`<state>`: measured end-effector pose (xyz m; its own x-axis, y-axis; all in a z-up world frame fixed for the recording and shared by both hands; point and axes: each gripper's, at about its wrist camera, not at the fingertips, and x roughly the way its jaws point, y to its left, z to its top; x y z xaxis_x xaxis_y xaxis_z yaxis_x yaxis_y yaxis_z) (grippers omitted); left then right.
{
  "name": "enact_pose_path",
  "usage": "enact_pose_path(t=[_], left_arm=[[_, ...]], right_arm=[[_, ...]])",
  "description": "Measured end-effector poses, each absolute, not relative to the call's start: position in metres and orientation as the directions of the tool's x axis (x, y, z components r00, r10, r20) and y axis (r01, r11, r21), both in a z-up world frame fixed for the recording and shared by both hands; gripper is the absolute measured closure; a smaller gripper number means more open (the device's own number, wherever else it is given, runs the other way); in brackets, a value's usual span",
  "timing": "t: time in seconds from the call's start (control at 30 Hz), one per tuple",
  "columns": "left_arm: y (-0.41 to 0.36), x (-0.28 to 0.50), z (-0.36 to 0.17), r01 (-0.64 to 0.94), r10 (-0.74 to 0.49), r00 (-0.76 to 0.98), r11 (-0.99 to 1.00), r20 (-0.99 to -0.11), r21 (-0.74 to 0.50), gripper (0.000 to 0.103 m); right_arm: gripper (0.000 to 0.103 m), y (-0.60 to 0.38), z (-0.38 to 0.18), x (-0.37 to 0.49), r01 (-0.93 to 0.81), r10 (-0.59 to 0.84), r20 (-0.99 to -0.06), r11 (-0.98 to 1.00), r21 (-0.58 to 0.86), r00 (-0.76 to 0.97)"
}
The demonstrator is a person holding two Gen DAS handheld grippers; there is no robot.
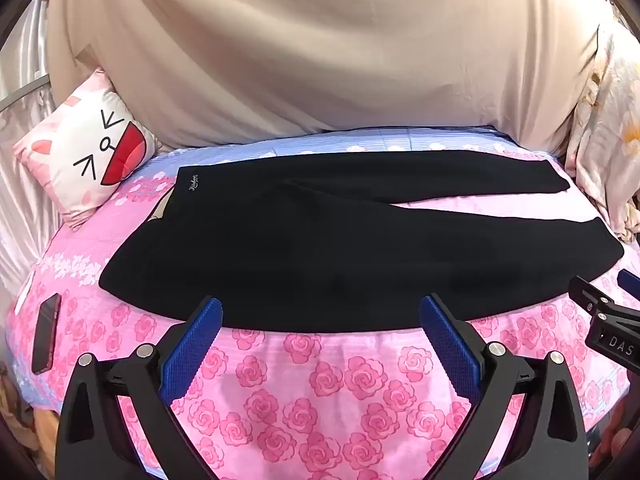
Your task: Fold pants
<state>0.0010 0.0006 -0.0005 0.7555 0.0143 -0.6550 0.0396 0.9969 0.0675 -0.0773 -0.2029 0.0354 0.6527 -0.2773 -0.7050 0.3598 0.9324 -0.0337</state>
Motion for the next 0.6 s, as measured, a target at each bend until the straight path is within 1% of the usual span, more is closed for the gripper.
enact_pose_path(t=[0.03, 0.07, 0.6], left_arm=[[0.001, 0.002, -0.001, 0.036, 0.016, 0.754, 0.997, -0.656, 0.065, 0.006], [-0.002, 0.000, 0.000, 0.050, 0.021, 0.765, 0.995, -0.643, 0.092, 0.006], [0.006, 0.003, -0.009, 0.046, 0.018, 0.756, 0.996, -0.654, 0.080, 0.006]], right_arm=[[0.005, -0.202, 0.035, -0.077, 0.360, -0.279, -0.707, 0.932, -0.037, 0.650], [0.005, -0.202, 0.035, -0.076, 0.361, -0.281, -0.708, 0.932, -0.039, 0.648], [0.005, -0.194, 0.036, -0.070, 0.349, -0.279, -0.705, 0.936, -0.048, 0.652]])
